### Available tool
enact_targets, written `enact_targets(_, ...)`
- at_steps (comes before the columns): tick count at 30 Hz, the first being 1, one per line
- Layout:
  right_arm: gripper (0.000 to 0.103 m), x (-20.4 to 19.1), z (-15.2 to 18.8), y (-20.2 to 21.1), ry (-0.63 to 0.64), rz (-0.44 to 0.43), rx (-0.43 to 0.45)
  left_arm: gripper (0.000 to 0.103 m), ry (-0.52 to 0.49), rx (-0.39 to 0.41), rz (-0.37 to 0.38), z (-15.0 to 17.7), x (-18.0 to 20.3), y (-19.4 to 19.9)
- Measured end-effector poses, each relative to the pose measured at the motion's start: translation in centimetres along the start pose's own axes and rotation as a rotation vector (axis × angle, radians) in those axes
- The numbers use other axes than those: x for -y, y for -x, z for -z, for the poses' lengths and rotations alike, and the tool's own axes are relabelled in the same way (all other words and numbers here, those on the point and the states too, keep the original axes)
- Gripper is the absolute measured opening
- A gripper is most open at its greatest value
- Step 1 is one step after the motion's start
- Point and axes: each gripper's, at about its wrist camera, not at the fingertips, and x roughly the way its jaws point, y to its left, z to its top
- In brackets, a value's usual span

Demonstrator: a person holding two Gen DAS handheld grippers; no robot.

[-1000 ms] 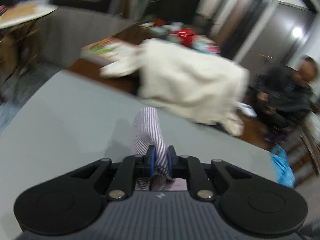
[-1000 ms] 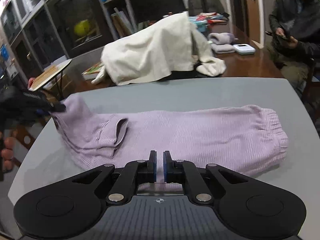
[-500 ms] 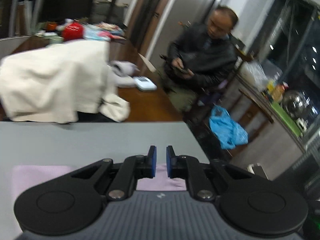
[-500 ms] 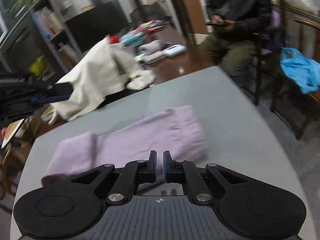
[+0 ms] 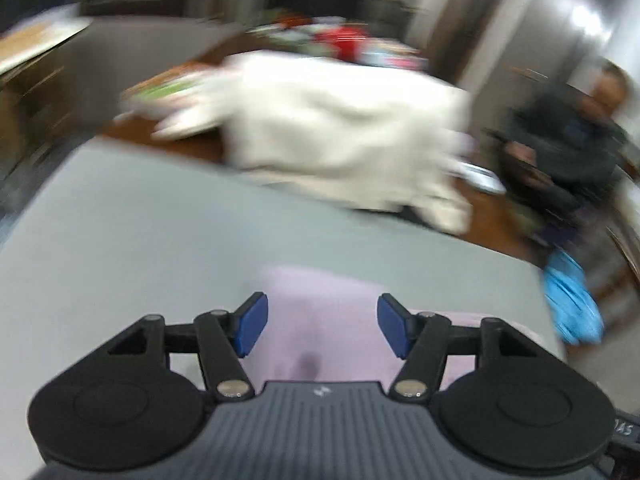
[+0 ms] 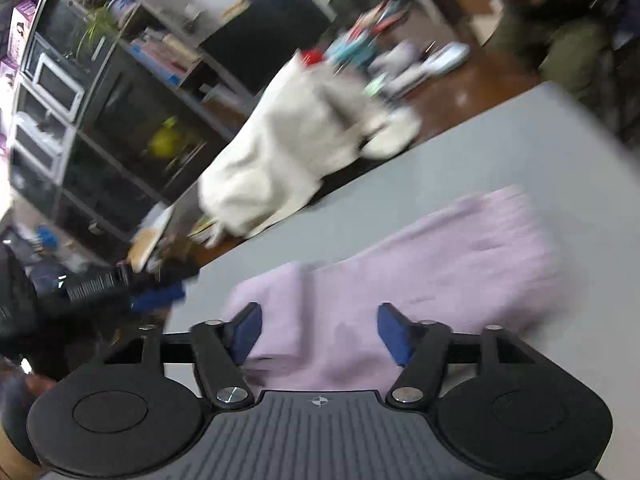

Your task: Fold clothes

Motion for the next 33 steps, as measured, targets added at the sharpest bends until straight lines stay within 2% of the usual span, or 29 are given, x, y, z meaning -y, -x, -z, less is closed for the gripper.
enact_targets(4, 0.066, -0.6, -1.0, -5.0, -0.078, -0.046, -0.130, 0.062, 0.086, 0.004, -0.052, 1.1, -3.6, 1.1)
enact_targets(6, 0.066, 0.0, -0.9, -7.0, -0.131, -0.022, -0.186, 0.063, 0.118, -0.003, -0.060, 1.8, -4.5, 1.3)
enact_targets(10, 0.065, 0.4, -0.7, -8.8, -0.173, 0.020, -0.226, 0.063, 0.165, -0.030, -0.054, 2.6, -5.7, 1.4)
enact_targets(12, 0.016, -0.2, -0.8, -9.3, -0.130, 0.021, -0.251, 0.064, 0.173, -0.038, -0.052, 2.5, -6.1, 1.4)
enact_targets(13, 0.006, -0.5, -0.9, -9.4, -0.119, 0.028, -0.257, 0.064, 0.175, -0.040, -0.051, 2.2, -6.1, 1.7)
enact_targets(16, 0.006, -1.4, -1.5, -8.2, -0.105, 0.006, -0.209, 0.065, 0.173, -0.038, -0.042, 1.4, -6.3, 2.0)
enact_targets(19, 0.006, -3.3, -2.9, -4.6, -0.070, -0.041, -0.120, 0.066, 0.152, -0.039, -0.018, 0.8, -5.3, 1.2)
enact_targets(22, 0.006, -4.0, -4.3, -0.8, -0.050, -0.035, -0.043, 0.067, 0.115, -0.063, 0.023, 0.2, -3.4, -0.4)
enact_targets(25, 0.006, -2.4, -5.1, 2.0, -0.056, 0.048, -0.005, 0.069, 0.066, -0.085, 0.067, -0.3, -1.0, -1.9)
enact_targets(28, 0.006, 1.1, -5.2, 3.6, -0.098, 0.183, 0.014, 0.070, 0.017, -0.105, 0.105, -0.7, 1.0, -2.9)
enact_targets(33, 0.006, 6.5, -3.9, 4.1, -0.126, 0.373, -0.009, 0.075, -0.089, -0.151, 0.166, -0.7, 5.2, -4.6)
